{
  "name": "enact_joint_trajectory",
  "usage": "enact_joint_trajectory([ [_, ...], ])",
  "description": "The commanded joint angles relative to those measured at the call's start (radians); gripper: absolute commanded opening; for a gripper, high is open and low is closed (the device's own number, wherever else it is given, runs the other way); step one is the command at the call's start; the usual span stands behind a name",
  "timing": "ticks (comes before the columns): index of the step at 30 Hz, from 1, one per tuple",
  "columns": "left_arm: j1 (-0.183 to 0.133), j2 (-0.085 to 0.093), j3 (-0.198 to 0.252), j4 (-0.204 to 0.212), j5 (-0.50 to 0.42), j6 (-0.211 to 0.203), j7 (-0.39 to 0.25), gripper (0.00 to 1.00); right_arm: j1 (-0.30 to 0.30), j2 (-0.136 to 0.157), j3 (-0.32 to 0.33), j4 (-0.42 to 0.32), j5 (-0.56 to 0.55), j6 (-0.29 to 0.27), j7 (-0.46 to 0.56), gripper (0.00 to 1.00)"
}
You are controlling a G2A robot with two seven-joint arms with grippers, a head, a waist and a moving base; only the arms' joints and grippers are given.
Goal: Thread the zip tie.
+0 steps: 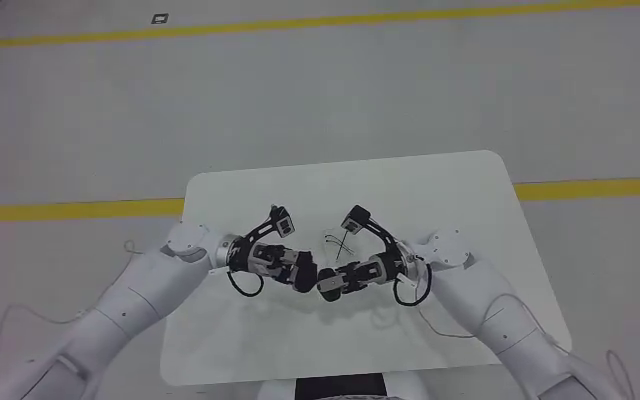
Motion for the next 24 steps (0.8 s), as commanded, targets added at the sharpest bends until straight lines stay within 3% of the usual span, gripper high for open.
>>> enact_joint_trajectory([
  [1, -0.003, 0.005, 0.009, -0.004, -0.006, -0.003, 0.000, 0.51, 0.001, 0.003, -0.007, -0.002, 0.000, 0.000, 0.000, 0.00],
  [20, -0.061, 0.030, 0.119, -0.022, -0.057, -0.033, 0.000, 0.27, 0.038, 0.025, -0.066, 0.013, 0.024, 0.000, 0.000, 0.00],
  [24, -0.073, 0.034, 0.137, -0.020, -0.067, -0.040, 0.000, 0.16, 0.040, 0.027, -0.067, 0.018, 0.026, 0.000, 0.000, 0.00],
])
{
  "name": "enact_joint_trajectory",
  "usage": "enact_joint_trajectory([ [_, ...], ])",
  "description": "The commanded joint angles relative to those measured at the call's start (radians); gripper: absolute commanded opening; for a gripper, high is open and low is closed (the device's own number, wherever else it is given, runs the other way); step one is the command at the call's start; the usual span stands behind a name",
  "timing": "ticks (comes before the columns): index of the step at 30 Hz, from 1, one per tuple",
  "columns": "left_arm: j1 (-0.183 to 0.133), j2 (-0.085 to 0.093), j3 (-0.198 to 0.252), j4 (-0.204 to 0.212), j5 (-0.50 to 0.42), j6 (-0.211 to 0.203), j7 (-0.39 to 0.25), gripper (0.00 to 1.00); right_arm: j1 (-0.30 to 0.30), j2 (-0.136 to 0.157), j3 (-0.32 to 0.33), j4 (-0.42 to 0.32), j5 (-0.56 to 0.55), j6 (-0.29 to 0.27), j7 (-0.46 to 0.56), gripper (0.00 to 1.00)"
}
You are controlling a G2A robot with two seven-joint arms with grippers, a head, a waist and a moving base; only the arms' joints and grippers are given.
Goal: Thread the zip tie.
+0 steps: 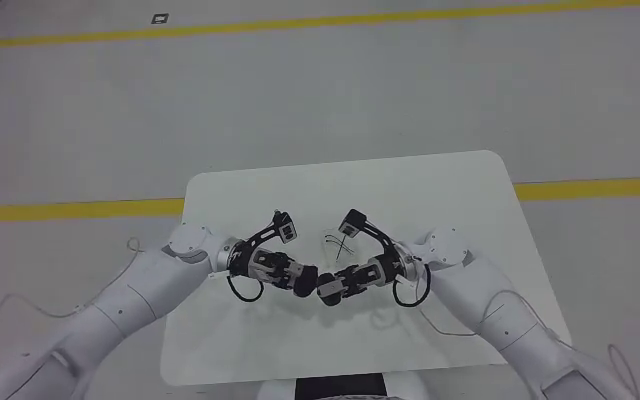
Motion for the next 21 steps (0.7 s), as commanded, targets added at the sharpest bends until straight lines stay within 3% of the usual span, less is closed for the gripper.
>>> enact_joint_trajectory([
  [1, -0.006, 0.002, 0.010, 0.000, -0.003, -0.002, 0.000, 0.15, 0.000, 0.001, 0.001, 0.002, 0.001, 0.000, 0.000, 0.00],
  [21, -0.057, 0.008, 0.085, 0.014, -0.028, -0.014, 0.000, 0.07, 0.005, -0.001, -0.004, 0.037, 0.015, 0.000, 0.000, 0.00],
])
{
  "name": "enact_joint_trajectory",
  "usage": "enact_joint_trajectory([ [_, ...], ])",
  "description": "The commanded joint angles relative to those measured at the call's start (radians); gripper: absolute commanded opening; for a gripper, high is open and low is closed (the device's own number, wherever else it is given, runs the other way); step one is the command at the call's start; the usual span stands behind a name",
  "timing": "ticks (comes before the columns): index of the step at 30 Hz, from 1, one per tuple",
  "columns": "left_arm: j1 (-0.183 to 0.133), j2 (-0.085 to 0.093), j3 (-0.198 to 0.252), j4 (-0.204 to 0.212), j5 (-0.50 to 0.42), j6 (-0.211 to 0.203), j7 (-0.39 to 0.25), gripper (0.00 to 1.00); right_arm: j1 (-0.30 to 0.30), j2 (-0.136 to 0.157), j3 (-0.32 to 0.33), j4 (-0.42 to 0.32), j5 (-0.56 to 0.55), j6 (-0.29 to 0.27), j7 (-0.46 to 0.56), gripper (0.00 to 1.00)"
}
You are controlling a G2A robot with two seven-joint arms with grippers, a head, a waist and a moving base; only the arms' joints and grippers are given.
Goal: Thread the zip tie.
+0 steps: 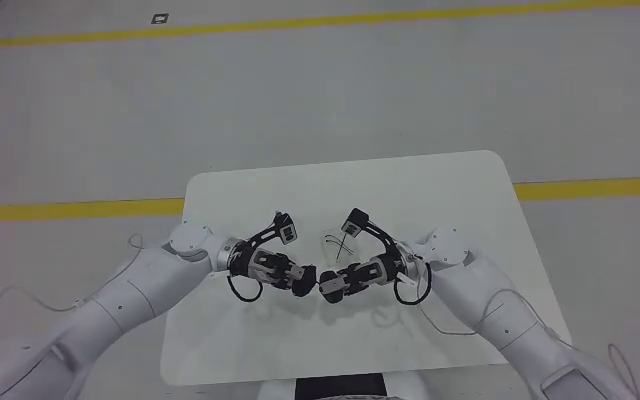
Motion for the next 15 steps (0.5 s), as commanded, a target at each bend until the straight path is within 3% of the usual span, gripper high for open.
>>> enact_joint_trajectory([
  [1, -0.005, 0.001, 0.007, 0.001, -0.001, 0.000, 0.000, 0.06, 0.001, -0.001, -0.001, 0.002, 0.000, 0.000, 0.000, 0.00],
  [4, -0.012, 0.001, 0.016, 0.001, -0.004, -0.001, 0.000, 0.00, 0.002, -0.002, -0.002, 0.005, 0.003, 0.000, 0.000, 0.00],
  [8, -0.020, 0.002, 0.026, 0.003, -0.007, -0.006, 0.000, 0.00, 0.001, -0.004, -0.001, 0.011, 0.010, 0.000, 0.000, 0.03],
  [9, -0.021, 0.002, 0.028, 0.004, -0.008, -0.007, 0.000, 0.00, 0.001, -0.005, 0.000, 0.013, 0.013, 0.000, 0.000, 0.27],
  [11, -0.024, 0.003, 0.031, 0.007, -0.011, -0.010, 0.000, 0.00, -0.001, -0.006, 0.004, 0.015, 0.018, 0.000, 0.000, 1.00],
  [15, -0.026, 0.005, 0.018, 0.017, -0.015, -0.015, 0.000, 0.00, -0.008, -0.008, 0.023, 0.021, 0.029, 0.000, 0.000, 1.00],
])
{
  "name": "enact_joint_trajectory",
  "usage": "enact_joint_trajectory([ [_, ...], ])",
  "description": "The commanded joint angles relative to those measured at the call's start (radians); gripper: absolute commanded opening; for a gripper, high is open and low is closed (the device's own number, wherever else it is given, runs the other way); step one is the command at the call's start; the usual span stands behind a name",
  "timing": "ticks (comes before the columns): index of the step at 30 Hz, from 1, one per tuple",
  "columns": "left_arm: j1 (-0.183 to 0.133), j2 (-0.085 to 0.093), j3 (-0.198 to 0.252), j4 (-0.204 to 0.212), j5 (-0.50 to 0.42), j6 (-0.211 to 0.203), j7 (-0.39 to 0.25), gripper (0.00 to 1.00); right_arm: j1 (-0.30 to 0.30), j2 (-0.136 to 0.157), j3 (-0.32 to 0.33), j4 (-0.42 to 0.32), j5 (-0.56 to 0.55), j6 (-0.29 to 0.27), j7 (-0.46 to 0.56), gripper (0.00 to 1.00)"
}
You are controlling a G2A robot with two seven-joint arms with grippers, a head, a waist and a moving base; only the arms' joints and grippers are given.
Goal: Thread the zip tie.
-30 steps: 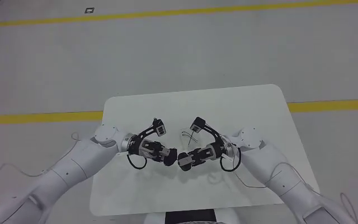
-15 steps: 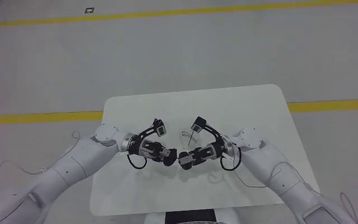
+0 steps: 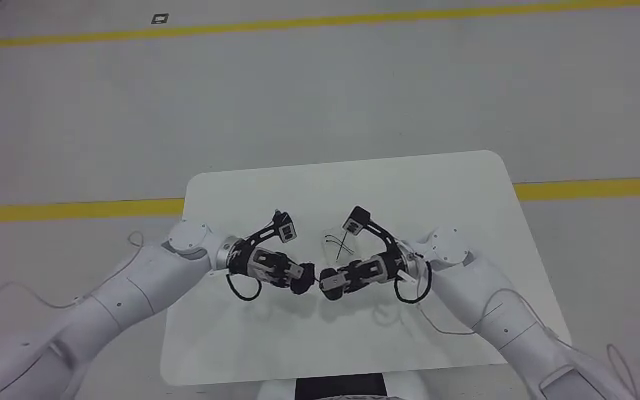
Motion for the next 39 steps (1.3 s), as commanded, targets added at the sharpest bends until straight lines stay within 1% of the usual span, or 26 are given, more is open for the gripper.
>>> enact_joint_trajectory([
  [1, 0.002, 0.001, -0.014, 0.006, 0.006, 0.000, 0.000, 0.00, -0.005, -0.001, 0.012, 0.005, 0.005, 0.000, -0.001, 1.00],
  [4, 0.012, 0.003, -0.050, 0.022, 0.035, 0.000, 0.000, 0.00, -0.016, -0.003, 0.030, 0.014, 0.009, 0.000, -0.022, 1.00],
  [5, 0.019, 0.002, -0.063, 0.021, 0.045, 0.000, 0.004, 0.00, -0.020, -0.004, 0.034, 0.015, 0.008, 0.000, -0.036, 1.00],
  [9, 0.057, -0.002, -0.127, -0.001, 0.086, 0.000, 0.044, 0.00, -0.035, -0.008, 0.047, 0.020, 0.015, 0.000, -0.100, 1.00],
  [12, 0.099, -0.005, -0.190, -0.022, 0.111, 0.000, 0.088, 0.00, -0.037, -0.008, 0.048, 0.020, 0.018, 0.000, -0.105, 1.00],
  [13, 0.107, -0.005, -0.202, -0.028, 0.121, 0.000, 0.098, 0.00, -0.037, -0.008, 0.048, 0.020, 0.018, 0.000, -0.105, 1.00],
  [20, 0.107, -0.005, -0.202, -0.028, 0.121, 0.000, 0.098, 0.00, -0.038, -0.008, 0.048, 0.019, 0.017, 0.002, -0.112, 1.00],
  [21, 0.108, -0.005, -0.204, -0.028, 0.131, 0.000, 0.119, 0.00, -0.043, -0.009, 0.048, 0.012, 0.012, 0.011, -0.137, 1.00],
  [22, 0.110, -0.006, -0.207, -0.033, 0.151, 0.000, 0.154, 0.00, -0.047, -0.008, 0.051, 0.006, 0.008, 0.021, -0.161, 1.00],
  [23, 0.117, -0.007, -0.211, -0.037, 0.167, 0.000, 0.182, 0.00, -0.052, -0.008, 0.056, -0.003, 0.006, 0.031, -0.184, 1.00],
  [26, 0.134, -0.011, -0.234, -0.039, 0.189, 0.000, 0.231, 0.00, -0.065, -0.006, 0.069, -0.014, 0.012, 0.065, -0.246, 1.00],
  [27, 0.143, -0.012, -0.251, -0.042, 0.203, 0.000, 0.253, 0.00, -0.072, -0.006, 0.076, -0.015, 0.017, 0.081, -0.281, 1.00],
  [29, 0.165, -0.016, -0.275, -0.051, 0.221, 0.000, 0.278, 0.00, -0.078, -0.006, 0.080, -0.026, 0.017, 0.100, -0.314, 1.00],
  [32, 0.203, -0.023, -0.325, -0.062, 0.245, 0.000, 0.310, 0.00, -0.086, -0.006, 0.088, -0.029, 0.000, 0.137, -0.389, 1.00],
  [34, 0.232, -0.031, -0.365, -0.072, 0.257, 0.000, 0.324, 0.00, -0.096, -0.008, 0.094, -0.034, 0.019, 0.132, -0.428, 1.00],
  [35, 0.244, -0.035, -0.382, -0.076, 0.267, 0.000, 0.328, 0.00, -0.096, -0.008, 0.094, -0.034, 0.019, 0.132, -0.428, 1.00],
  [39, 0.244, -0.035, -0.382, -0.076, 0.267, 0.000, 0.328, 0.00, -0.096, -0.008, 0.094, -0.034, 0.019, 0.132, -0.428, 1.00],
])
